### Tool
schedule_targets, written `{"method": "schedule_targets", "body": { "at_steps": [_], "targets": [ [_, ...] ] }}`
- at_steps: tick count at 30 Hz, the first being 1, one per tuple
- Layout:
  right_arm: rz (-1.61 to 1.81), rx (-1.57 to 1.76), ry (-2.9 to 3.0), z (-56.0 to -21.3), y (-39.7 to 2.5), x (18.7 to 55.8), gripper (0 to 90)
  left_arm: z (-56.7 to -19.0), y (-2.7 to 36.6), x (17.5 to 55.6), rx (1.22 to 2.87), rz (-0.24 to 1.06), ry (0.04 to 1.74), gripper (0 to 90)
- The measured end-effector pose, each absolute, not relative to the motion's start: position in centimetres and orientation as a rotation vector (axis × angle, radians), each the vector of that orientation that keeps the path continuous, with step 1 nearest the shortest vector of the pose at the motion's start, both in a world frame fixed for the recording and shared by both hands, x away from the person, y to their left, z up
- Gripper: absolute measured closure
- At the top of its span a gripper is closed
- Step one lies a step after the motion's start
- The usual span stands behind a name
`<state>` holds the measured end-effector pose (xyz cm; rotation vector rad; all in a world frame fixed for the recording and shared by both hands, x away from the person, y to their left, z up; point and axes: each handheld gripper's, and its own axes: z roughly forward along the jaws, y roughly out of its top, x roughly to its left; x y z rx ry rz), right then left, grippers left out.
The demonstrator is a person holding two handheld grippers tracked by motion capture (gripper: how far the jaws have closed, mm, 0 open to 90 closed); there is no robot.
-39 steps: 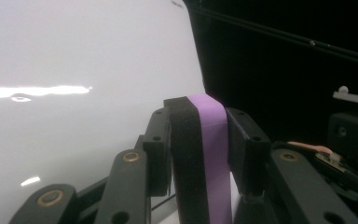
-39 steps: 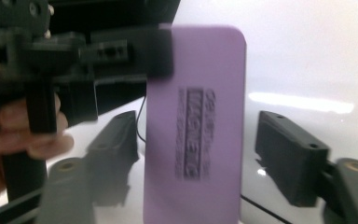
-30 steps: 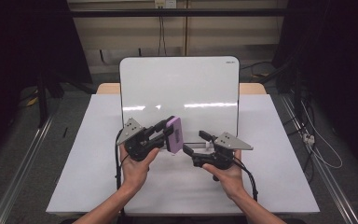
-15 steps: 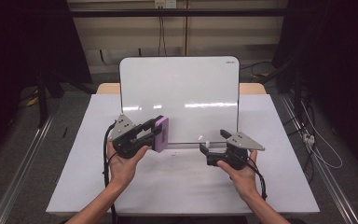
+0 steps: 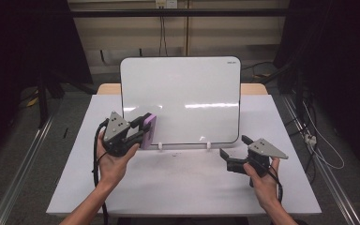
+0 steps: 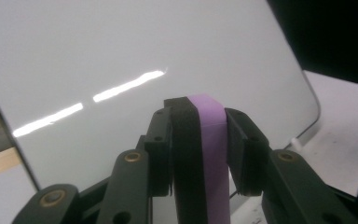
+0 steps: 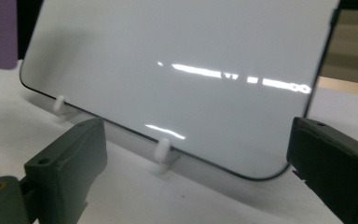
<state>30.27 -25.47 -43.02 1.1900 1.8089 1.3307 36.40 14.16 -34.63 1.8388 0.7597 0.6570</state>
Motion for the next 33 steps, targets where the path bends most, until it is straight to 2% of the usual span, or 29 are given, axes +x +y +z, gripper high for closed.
{"method": "schedule_targets", "body": {
  "at_steps": [7, 18, 27, 33],
  "targets": [
    [1.289, 1.234, 1.798, -43.9, -27.0, 29.5, 5.2, -34.5, 14.6, 37.3, 1.893, 0.745, 0.808, 64.7],
    [1.298, 1.25, 1.814, -44.5, -26.9, 29.8, 5.4, -34.4, 14.7, 38.6, 1.975, 0.905, 0.878, 64.7],
    [1.3, 1.254, 1.81, -44.5, -27.1, 29.7, 5.5, -35.7, 13.8, 40.6, 2.077, 0.843, 0.933, 64.7],
    [1.295, 1.255, 1.819, -44.7, -27.0, 29.9, 5.5, -36.1, 12.7, 40.9, 2.118, 0.86, 0.918, 64.7]
  ]
}}
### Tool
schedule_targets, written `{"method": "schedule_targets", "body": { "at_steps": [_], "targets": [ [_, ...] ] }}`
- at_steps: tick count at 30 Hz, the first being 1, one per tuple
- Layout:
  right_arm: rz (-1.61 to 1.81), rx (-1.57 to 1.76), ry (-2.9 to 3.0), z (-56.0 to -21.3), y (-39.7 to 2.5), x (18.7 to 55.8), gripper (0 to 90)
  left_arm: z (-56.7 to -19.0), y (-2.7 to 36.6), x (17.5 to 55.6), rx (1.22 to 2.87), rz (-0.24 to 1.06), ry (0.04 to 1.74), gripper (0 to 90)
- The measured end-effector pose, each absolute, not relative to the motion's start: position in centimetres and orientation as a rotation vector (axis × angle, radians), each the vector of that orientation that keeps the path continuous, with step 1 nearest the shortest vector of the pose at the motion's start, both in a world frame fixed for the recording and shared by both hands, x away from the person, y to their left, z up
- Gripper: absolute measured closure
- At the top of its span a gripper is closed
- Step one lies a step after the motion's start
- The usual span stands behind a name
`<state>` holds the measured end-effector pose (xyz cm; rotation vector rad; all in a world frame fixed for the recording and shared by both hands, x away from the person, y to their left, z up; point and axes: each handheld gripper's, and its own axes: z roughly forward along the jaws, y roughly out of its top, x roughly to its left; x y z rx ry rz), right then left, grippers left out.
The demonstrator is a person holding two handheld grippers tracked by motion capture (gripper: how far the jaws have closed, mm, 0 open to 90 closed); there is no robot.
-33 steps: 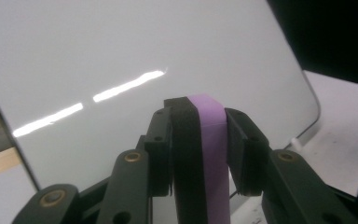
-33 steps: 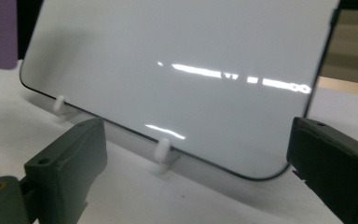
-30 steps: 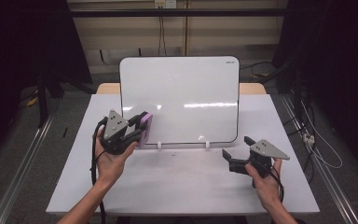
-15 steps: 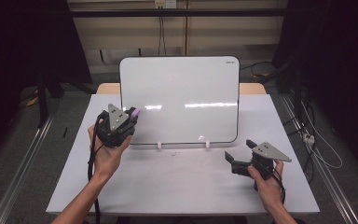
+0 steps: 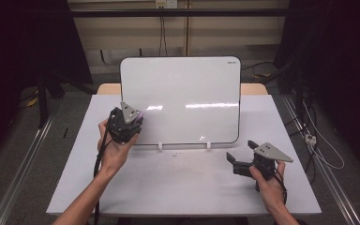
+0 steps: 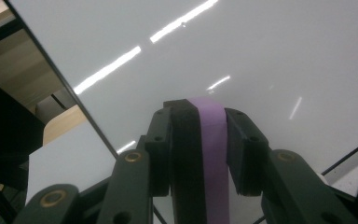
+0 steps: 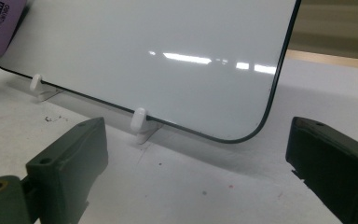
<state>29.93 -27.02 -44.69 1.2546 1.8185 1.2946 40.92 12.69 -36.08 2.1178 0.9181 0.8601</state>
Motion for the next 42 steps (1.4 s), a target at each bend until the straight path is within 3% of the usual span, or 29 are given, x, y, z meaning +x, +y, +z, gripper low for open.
{"method": "schedule_targets", "body": {
  "at_steps": [11, 19, 23, 27, 34, 42],
  "targets": [
    [1.302, 1.251, 1.814, -44.6, -27.1, 29.9, 5.5, -36.4, 12.5, 41.6, 2.125, 0.833, 0.919, 64.3],
    [1.301, 1.249, 1.81, -44.6, -27.0, 29.9, 5.5, -36.5, 13.5, 41.8, 2.083, 0.744, 0.917, 58.0],
    [1.303, 1.249, 1.81, -44.6, -27.0, 29.9, 5.5, -36.4, 13.6, 41.8, 2.073, 0.73, 0.922, 50.3],
    [1.306, 1.249, 1.812, -44.6, -27.0, 29.9, 5.5, -36.4, 13.2, 41.5, 2.049, 0.77, 0.917, 32.7],
    [1.305, 1.252, 1.815, -44.6, -27.1, 29.9, 5.5, -36.6, 13.6, 41.4, 1.968, 0.683, 0.901, 9.2],
    [1.298, 1.253, 1.817, -44.7, -27.1, 29.9, 5.5, -36.7, 15.3, 40.0, 1.887, 0.595, 0.906, 4.9]
  ]
}}
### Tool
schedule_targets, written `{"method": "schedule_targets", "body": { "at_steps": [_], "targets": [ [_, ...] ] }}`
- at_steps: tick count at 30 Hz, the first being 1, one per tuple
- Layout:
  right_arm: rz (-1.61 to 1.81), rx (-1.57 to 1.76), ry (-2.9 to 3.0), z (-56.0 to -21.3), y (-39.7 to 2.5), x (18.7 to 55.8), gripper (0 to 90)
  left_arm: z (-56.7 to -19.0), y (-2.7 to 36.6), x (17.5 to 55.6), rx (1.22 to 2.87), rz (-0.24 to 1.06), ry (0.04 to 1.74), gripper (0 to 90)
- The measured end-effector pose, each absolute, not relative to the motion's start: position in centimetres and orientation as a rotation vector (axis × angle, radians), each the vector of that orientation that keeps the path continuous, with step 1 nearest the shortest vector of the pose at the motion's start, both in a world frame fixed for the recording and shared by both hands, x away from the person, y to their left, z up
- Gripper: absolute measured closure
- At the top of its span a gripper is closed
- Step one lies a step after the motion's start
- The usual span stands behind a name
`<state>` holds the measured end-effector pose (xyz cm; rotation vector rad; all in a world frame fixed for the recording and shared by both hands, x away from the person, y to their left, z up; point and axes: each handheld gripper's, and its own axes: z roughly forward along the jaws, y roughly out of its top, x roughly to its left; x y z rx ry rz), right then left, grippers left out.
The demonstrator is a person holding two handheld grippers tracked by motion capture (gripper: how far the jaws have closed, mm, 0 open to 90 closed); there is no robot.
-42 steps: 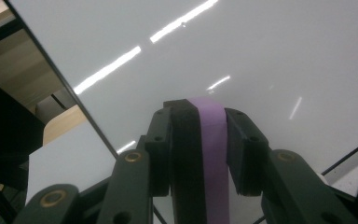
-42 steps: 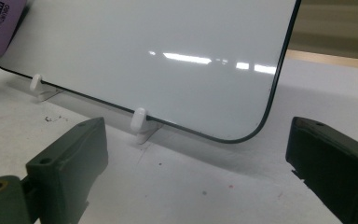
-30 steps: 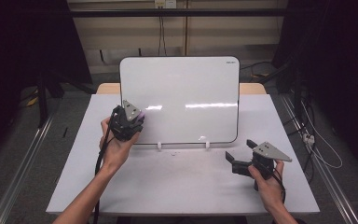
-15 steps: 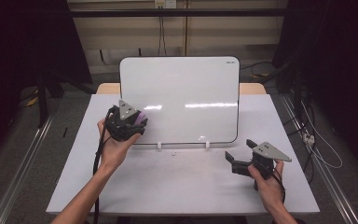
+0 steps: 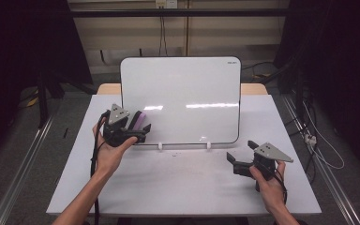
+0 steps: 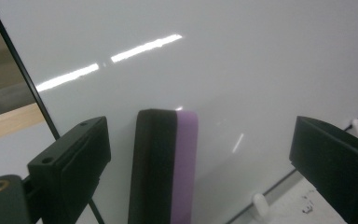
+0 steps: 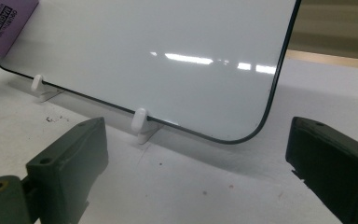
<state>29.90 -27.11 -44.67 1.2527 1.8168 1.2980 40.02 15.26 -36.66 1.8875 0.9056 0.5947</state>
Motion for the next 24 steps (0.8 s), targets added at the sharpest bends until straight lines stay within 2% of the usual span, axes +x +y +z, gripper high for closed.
{"method": "schedule_targets", "body": {
  "at_steps": [14, 19, 24],
  "targets": [
    [1.288, 1.264, 1.814, -44.7, -27.2, 29.6, 5.5, -37.6, 18.0, 37.2, 1.781, 0.663, 0.966, 3.9],
    [1.285, 1.258, 1.814, -44.7, -27.3, 29.6, 5.5, -38.8, 19.2, 36.2, 1.771, 0.599, 0.996, 4.0],
    [1.282, 1.271, 1.809, -44.7, -27.3, 29.5, 5.5, -40.4, 19.9, 35.2, 1.794, 0.62, 1.019, 4.2]
  ]
}}
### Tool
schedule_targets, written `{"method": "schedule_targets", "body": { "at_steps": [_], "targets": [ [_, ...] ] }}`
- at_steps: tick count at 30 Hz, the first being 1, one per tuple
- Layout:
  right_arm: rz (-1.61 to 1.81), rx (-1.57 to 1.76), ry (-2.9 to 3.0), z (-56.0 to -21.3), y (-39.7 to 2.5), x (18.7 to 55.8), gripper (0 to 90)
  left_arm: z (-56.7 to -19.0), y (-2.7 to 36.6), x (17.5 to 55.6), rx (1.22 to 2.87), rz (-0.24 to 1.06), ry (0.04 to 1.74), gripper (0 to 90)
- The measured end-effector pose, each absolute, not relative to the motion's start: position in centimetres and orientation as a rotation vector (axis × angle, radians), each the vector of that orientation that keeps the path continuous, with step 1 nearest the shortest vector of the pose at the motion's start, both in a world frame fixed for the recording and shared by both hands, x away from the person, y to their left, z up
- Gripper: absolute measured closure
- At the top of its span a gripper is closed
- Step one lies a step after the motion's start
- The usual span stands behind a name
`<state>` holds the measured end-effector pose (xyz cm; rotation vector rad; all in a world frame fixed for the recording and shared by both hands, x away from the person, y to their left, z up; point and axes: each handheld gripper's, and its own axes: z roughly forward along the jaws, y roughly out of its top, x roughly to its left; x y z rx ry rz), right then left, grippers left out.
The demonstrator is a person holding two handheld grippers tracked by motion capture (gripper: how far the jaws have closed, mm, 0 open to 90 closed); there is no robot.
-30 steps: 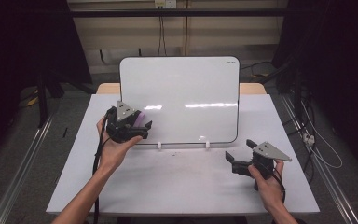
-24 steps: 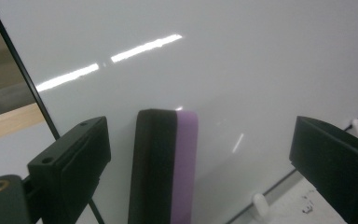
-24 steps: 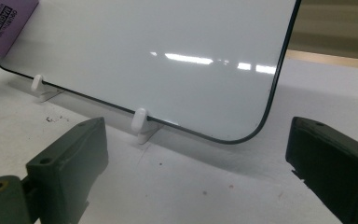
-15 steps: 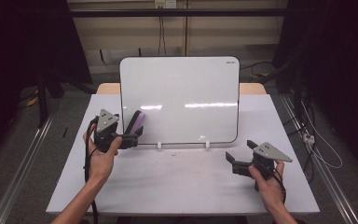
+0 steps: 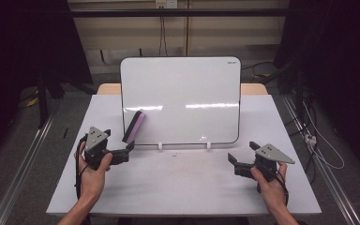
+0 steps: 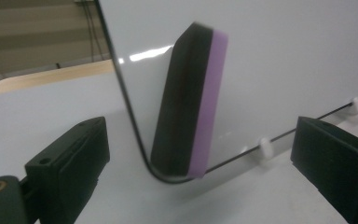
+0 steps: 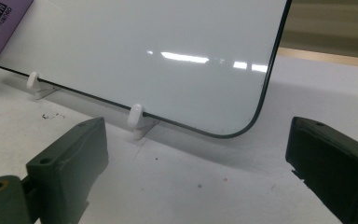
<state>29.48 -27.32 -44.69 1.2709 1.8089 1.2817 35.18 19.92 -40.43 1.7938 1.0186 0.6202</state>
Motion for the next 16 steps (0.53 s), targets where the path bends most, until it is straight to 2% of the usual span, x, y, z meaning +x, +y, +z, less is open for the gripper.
{"method": "schedule_targets", "body": {
  "at_steps": [7, 16],
  "targets": [
    [1.278, 1.27, 1.815, -44.8, -27.3, 29.4, 5.5, -41.7, 20.8, 33.1, 1.834, 0.61, 1.003, 4.0],
    [1.274, 1.26, 1.826, -44.9, -27.1, 29.2, 5.6, -42.5, 22.1, 31.7, 1.762, 0.645, 1.038, 4.3]
  ]
}}
